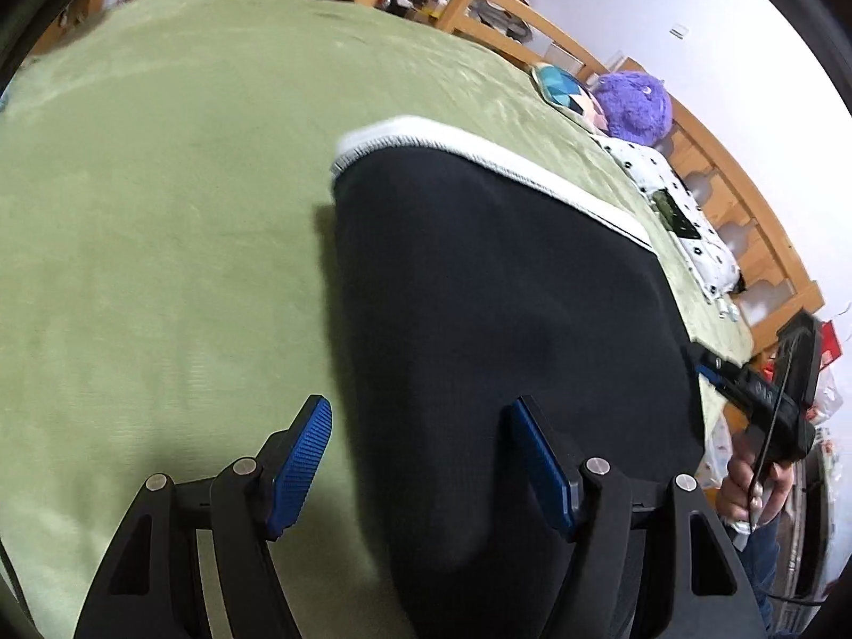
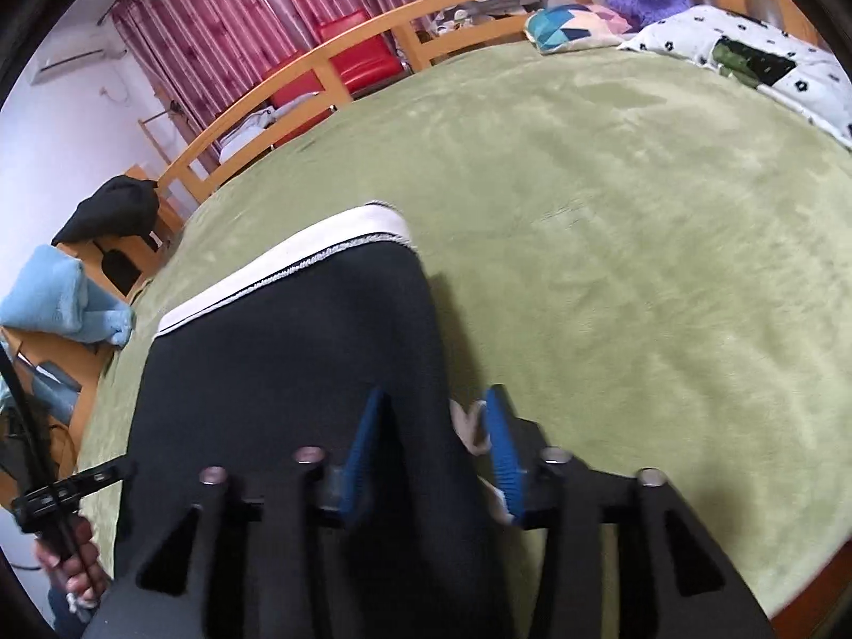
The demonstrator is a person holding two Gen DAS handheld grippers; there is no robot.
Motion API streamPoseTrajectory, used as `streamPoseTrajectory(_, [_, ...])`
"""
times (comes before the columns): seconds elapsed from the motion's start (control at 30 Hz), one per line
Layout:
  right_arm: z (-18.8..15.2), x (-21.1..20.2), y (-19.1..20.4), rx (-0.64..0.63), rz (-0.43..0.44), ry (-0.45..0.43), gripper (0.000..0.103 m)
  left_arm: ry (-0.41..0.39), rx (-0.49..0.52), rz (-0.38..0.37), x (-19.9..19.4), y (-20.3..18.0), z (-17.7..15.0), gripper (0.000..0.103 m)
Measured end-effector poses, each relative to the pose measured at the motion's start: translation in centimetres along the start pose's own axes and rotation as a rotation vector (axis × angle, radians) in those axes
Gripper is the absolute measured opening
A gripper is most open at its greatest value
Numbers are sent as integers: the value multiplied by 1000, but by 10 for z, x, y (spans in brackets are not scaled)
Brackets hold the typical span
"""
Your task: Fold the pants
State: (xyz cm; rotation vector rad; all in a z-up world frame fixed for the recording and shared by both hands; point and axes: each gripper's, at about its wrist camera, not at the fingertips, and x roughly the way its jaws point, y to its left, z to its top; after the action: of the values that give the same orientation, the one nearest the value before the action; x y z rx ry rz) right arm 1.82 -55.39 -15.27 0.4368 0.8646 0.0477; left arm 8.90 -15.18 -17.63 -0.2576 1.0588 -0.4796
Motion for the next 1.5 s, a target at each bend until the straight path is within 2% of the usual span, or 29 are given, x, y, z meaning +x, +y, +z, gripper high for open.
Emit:
streamPoseTrajectory(0.1, [-9, 11, -2, -11, 26, 115, 57, 26, -46, -43, 18, 7, 2, 70])
streamPoseTrajectory(0.13, [-12, 14, -4, -1, 44, 117, 59, 41, -69, -61, 25, 9, 3, 70])
streamPoseTrajectory(0.17, [-12, 17, -6, 22, 63, 110, 67, 54, -89, -75, 33, 11, 4, 70])
streamPoseTrajectory(0.2, [-14, 26, -10, 55, 97, 129, 74, 50, -108, -84, 37, 13, 5, 70])
streamPoseTrajectory(0.23, [-15, 41, -14, 93, 170, 170, 74, 43, -125, -97, 40, 15, 6, 70])
streamPoseTrajectory(0.27, [-16, 49, -16, 105, 184, 169, 78, 45, -134, -105, 42, 16, 6, 68])
streamPoseTrajectory(0.3, [-15, 52, -16, 116, 187, 154, 78, 51, -136, -112, 42, 17, 7, 60])
streamPoseTrajectory(0.33, [-13, 51, -11, 108, 170, 142, 76, 50, -138, -126, 40, 18, 7, 53])
streamPoseTrajectory(0.37, [-12, 49, -7, 92, 152, 123, 70, 46, -131, -152, 36, 18, 8, 38])
streamPoseTrajectory(0.4, [-11, 45, -3, 80, 145, 101, 63, 44, -112, -155, 33, 17, 11, 28])
streamPoseTrajectory(0.43, [-10, 42, -3, 82, 147, 94, 59, 34, -89, -163, 29, 15, 13, 24])
streamPoseTrajectory(0.47, [-8, 38, -4, 101, 161, 91, 49, 15, -72, -168, 23, 13, 15, 23])
streamPoseTrajectory(0.5, [-8, 31, -4, 131, 189, 81, 30, 8, -59, -165, 17, 10, 18, 22])
streamPoseTrajectory(0.53, [-4, 25, -5, 162, 235, 76, 26, 12, -59, -173, 13, 10, 22, 22])
streamPoseTrajectory(0.6, [3, 17, 11, 134, 214, 63, 22, 10, -93, -219, 2, 18, 34, 21])
streamPoseTrajectory(0.7, [6, 13, 43, 92, 218, 42, 20, -52, -59, -169, -27, 30, 52, 20])
streamPoseTrajectory(0.8, [7, 23, 88, 75, 288, 44, 18, -107, -59, -122, -62, 59, 74, 20])
streamPoseTrajectory(0.87, [7, 37, 116, 56, 314, 45, 18, -139, -47, -64, -85, 81, 84, 19])
streamPoseTrajectory(1.0, [9, 81, 177, 26, 373, 80, 18, -157, -33, 52, -110, 131, 92, 19])
streamPoseTrajectory(1.07, [6, 102, 203, -7, 377, 95, 18, -144, -63, 69, -109, 159, 94, 19])
streamPoseTrajectory(1.13, [4, 123, 222, -40, 353, 114, 19, -111, -126, 40, -99, 189, 89, 20])
streamPoseTrajectory(1.23, [-3, 132, 227, -89, 291, 126, 24, -76, -168, 16, -79, 209, 76, 28])
streamPoseTrajectory(1.3, [-7, 143, 218, -80, 243, 173, 32, -54, -170, 41, -67, 209, 68, 44])
streamPoseTrajectory(1.37, [-8, 147, 206, -46, 223, 195, 43, -49, -142, 104, -65, 203, 62, 55])
streamPoseTrajectory(1.4, [-9, 146, 202, -39, 215, 193, 50, -53, -119, 128, -69, 199, 60, 55])
streamPoseTrajectory(1.5, [-8, 135, 209, -85, 142, 181, 54, -79, -52, 230, -92, 185, 54, 58])
